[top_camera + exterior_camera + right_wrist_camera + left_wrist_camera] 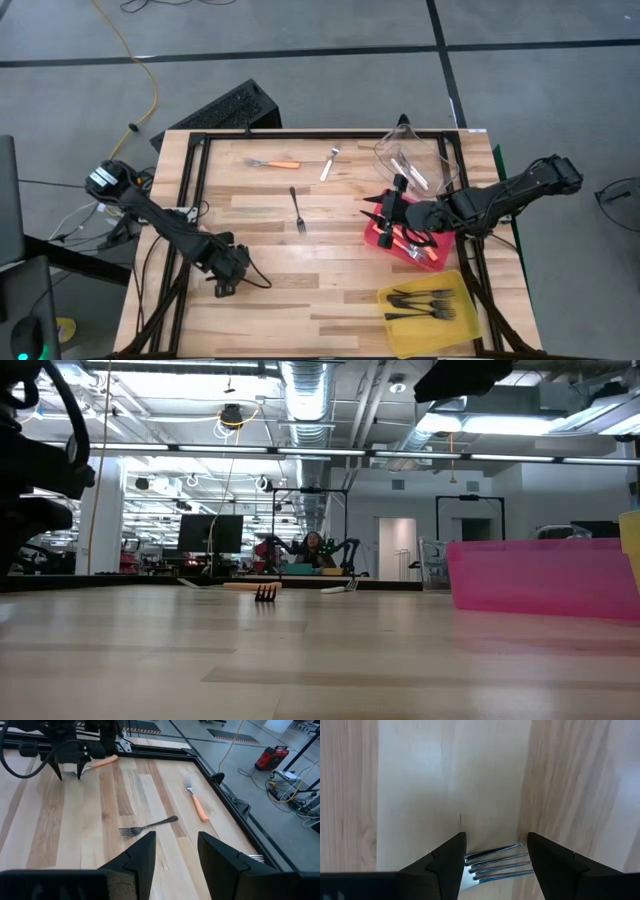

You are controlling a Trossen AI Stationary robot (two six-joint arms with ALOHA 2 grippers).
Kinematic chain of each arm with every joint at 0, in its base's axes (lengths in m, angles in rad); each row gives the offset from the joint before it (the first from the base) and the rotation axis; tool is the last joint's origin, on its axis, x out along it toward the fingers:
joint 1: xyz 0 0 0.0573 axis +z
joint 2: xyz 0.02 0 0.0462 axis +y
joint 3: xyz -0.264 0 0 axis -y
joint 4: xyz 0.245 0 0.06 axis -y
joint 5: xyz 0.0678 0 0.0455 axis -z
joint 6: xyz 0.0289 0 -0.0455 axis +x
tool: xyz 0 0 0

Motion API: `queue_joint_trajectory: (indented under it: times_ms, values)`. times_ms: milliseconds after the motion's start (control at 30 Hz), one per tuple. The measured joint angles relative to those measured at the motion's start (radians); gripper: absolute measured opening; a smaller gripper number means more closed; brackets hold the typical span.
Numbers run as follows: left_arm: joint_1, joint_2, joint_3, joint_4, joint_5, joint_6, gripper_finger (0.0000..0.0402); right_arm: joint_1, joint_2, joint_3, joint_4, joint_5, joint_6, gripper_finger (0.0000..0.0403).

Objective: Sort silverware by color (type)
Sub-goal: Put the orange fork into the red bin

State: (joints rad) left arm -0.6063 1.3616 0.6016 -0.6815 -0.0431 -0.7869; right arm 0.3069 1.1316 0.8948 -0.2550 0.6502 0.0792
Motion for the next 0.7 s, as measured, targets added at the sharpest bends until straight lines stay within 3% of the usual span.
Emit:
queue_joint_trajectory:
  times_ms: [200,367,500,700]
  values:
    - [-0.027,0.042,0.004,-0.01,-0.022,-0.072,0.02,0.0,0.0,0.0,-0.01,0.0,0.002,0.0171]
    - [-0.048,0.042,0.003,-0.025,-0.053,-0.16,0.0175,0.0,0.0,0.0,-0.021,0.0,0.002,0.0171]
    - [-0.061,0.042,0.002,-0.031,-0.059,-0.172,0.0134,0.0,0.0,0.0,-0.029,0.0,0.002,0.0171]
    - [-0.081,0.043,0.001,-0.04,-0.059,-0.173,0.0039,0.001,0.0,0.0,-0.028,0.0,0.002,0.0171]
